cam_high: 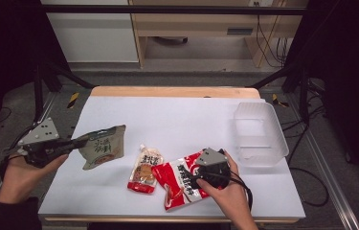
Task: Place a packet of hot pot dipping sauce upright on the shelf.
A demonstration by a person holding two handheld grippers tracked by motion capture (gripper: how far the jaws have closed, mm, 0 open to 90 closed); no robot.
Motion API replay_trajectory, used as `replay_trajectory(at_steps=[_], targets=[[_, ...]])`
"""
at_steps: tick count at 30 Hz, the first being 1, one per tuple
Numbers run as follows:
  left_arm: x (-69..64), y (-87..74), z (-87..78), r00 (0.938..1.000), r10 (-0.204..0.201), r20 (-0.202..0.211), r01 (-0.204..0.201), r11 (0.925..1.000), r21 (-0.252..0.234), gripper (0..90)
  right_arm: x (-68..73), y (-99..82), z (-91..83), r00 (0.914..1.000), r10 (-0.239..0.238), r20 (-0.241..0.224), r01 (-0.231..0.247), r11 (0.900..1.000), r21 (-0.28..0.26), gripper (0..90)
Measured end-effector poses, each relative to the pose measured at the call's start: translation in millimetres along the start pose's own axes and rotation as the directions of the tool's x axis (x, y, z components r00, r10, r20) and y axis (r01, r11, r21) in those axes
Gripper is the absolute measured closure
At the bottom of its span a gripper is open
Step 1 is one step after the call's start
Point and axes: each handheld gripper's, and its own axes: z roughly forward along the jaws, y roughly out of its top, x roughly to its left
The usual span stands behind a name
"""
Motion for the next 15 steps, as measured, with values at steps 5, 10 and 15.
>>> replay_trajectory(at_steps=[5, 10, 15], targets=[[1.1, 9.2, -0.5, 0.9998, 0.016, -0.008, -0.016, 0.9999, 0.006, 90.0, -8.5, 17.3, -3.0, 0.9983, -0.025, -0.052, 0.027, 0.9994, 0.021, 15.2], [-2.6, 20.0, 5.4, 0.9995, 0.031, 0.005, -0.031, 0.9995, 0.007, 90.0, -12.9, 32.3, -5.1, 0.9944, -0.061, -0.086, 0.065, 0.9967, 0.049, 12.6], [-4.2, 30.3, 12.5, 0.9988, 0.046, 0.016, -0.047, 0.9989, 0.009, 90.0, -16.8, 43.2, -5.5, 0.9887, -0.102, -0.109, 0.112, 0.9901, 0.084, 12.5]])
